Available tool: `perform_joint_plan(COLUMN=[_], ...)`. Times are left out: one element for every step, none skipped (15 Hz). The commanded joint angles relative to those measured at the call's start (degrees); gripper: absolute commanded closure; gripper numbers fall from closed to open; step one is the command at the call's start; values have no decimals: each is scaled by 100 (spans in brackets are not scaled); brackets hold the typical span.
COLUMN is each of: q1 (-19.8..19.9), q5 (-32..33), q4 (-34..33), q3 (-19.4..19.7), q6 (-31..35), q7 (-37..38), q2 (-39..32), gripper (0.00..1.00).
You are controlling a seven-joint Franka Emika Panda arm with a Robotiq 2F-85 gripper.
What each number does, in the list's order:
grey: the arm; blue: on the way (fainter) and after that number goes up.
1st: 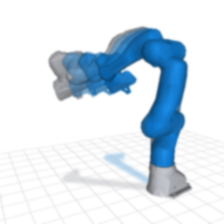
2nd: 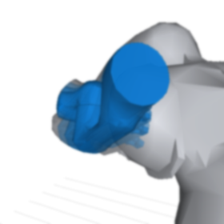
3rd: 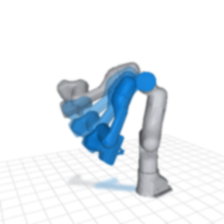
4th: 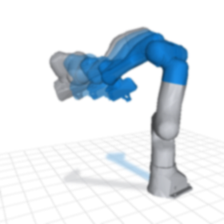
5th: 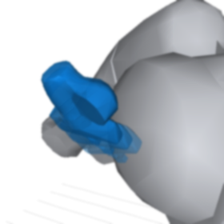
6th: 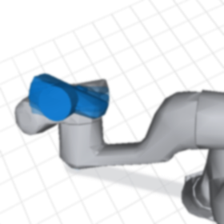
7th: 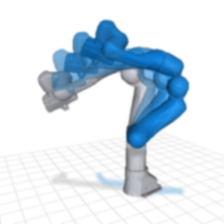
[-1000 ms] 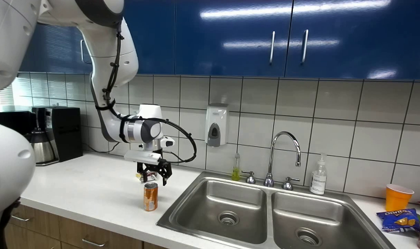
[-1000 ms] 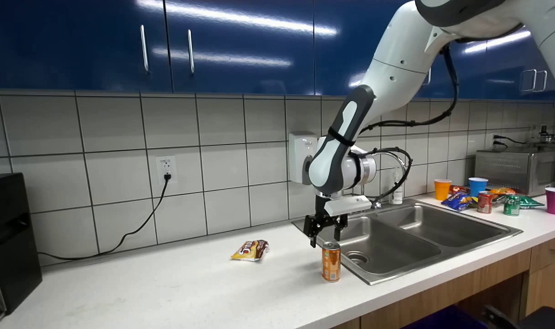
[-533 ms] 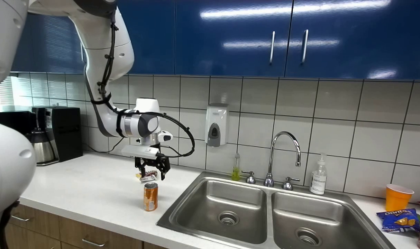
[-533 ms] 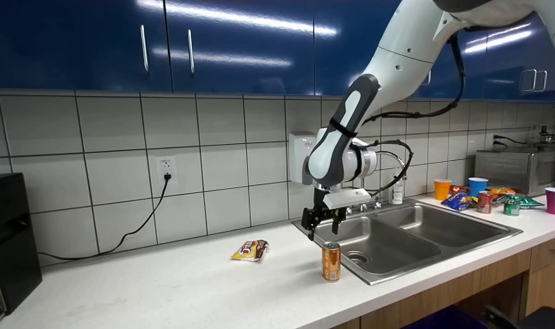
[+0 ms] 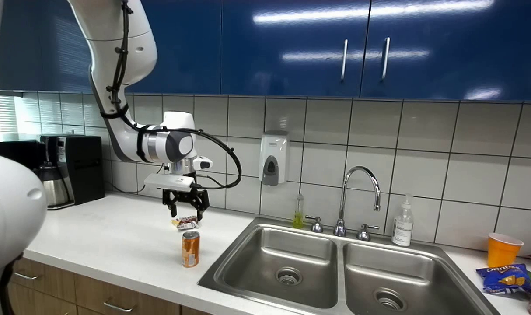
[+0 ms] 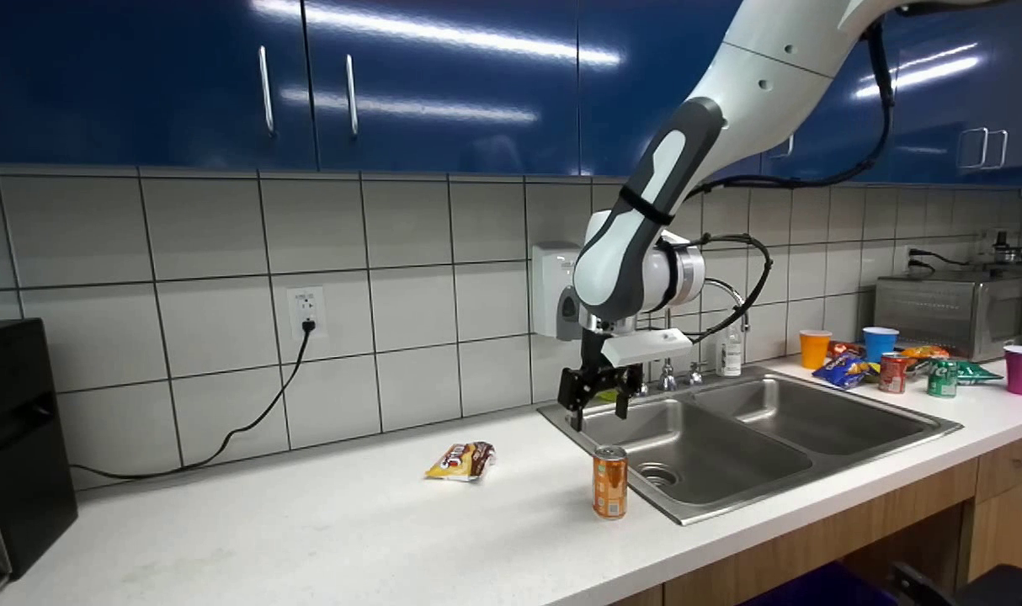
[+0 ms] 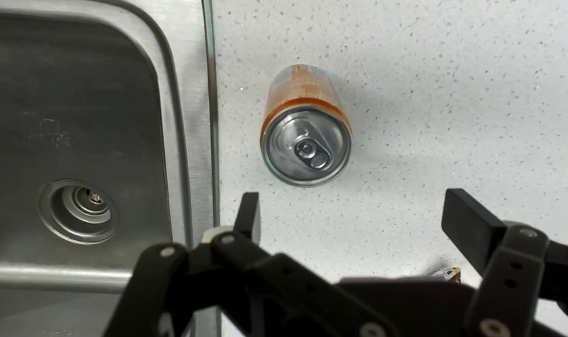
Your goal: Remove the red can from the sink and place it on the counter.
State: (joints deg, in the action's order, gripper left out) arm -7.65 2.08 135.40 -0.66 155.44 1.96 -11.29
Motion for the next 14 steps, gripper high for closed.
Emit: perform_joint_plan(q1=[70,80,91,98,102,104,106,122,123,123,124,124,124,124], q5=[86,69,48,33,33,82,55,-2,-6,-9,-11,-12,-12,-12], q4=[465,561,637,704,772,836,884,641,698,744,778,796,804,810], q3=[-109,-128,-142,-153,-161,-162,-173,-168,-172,-174,-175,-176,-176,-176], q6=[-399,-492,-581,-683,-783,-898,-1058,-742,-841,-888,-911,-918,-919,-919], q7=[76,64,47,32,21,55,39,-3,-6,-8,-9,-10,-10,-10], q2=[744,899,1028,1154,1280,1413,1532,1088,1202,1288,1342,1365,1368,1368], gripper=[0,0,0,0,0,0,0,0,0,0,0,0,0,0])
